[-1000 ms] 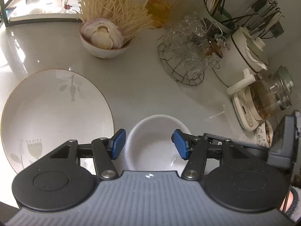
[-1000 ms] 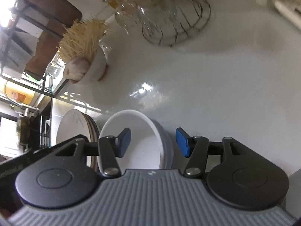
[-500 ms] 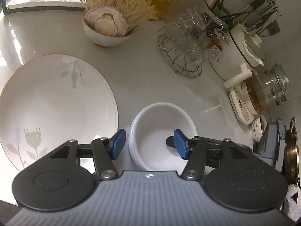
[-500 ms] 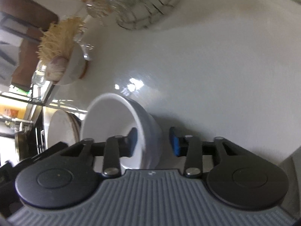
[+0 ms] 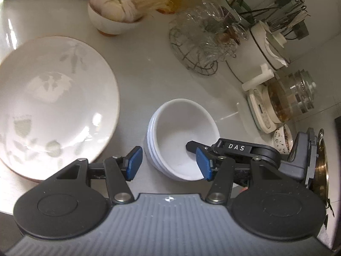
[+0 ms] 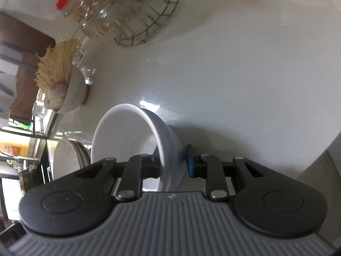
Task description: Organize plates and bowls
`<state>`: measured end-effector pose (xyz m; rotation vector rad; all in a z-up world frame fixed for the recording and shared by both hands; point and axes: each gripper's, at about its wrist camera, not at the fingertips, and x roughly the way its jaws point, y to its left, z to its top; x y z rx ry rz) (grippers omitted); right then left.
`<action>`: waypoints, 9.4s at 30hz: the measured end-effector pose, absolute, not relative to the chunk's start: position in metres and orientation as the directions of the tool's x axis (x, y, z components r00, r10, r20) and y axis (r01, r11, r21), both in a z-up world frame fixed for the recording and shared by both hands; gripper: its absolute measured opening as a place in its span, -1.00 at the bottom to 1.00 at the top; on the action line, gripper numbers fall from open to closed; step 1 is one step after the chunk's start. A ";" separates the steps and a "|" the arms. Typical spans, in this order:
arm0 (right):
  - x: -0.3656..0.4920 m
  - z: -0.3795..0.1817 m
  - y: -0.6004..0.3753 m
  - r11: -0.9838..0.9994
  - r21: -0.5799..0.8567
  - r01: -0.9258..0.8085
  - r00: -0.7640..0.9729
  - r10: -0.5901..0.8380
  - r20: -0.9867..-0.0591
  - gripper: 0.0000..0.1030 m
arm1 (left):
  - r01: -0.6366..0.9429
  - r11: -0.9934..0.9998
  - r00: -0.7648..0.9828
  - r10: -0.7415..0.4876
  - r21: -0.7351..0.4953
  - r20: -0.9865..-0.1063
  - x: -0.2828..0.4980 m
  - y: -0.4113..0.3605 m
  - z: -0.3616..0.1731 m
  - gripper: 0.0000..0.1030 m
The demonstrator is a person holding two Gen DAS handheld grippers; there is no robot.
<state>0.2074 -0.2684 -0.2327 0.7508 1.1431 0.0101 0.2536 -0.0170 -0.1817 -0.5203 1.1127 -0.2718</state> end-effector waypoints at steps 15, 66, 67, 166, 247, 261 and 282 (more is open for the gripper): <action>0.203 -0.233 -0.311 0.765 0.549 0.335 0.444 0.386 -0.809 -0.51 | -0.163 0.832 0.393 -0.439 -0.531 -0.808 0.274 -0.065 -0.224 0.18; 0.165 -0.177 -0.331 0.775 0.611 0.160 0.496 0.472 -0.729 -0.51 | -0.181 0.879 0.425 -0.335 -0.441 -0.841 0.235 -0.101 -0.174 -0.49; 0.164 -0.175 -0.331 0.775 0.612 0.158 0.497 0.473 -0.727 -0.51 | -0.180 0.879 0.427 -0.335 -0.442 -0.840 0.233 -0.101 -0.170 -0.49; 0.213 -0.135 -0.091 0.914 0.389 0.116 0.484 0.290 -0.825 -0.13 | -0.011 0.915 0.457 -0.354 -0.403 -0.816 0.263 0.158 -0.152 -0.22; -0.056 -0.026 -0.187 0.935 0.184 -0.305 0.778 0.356 -0.518 0.69 | -0.217 0.970 0.768 0.097 -0.114 -0.633 -0.109 0.023 -0.021 0.89; -0.061 -0.021 -0.190 0.927 0.190 -0.323 0.780 0.374 -0.501 0.69 | -0.230 0.969 0.776 0.124 -0.095 -0.619 -0.117 0.017 -0.018 0.93; -0.071 -0.021 -0.191 0.909 0.193 -0.371 0.760 0.416 -0.499 0.69 | -0.247 0.963 0.783 0.131 -0.111 -0.608 -0.127 0.017 -0.018 0.94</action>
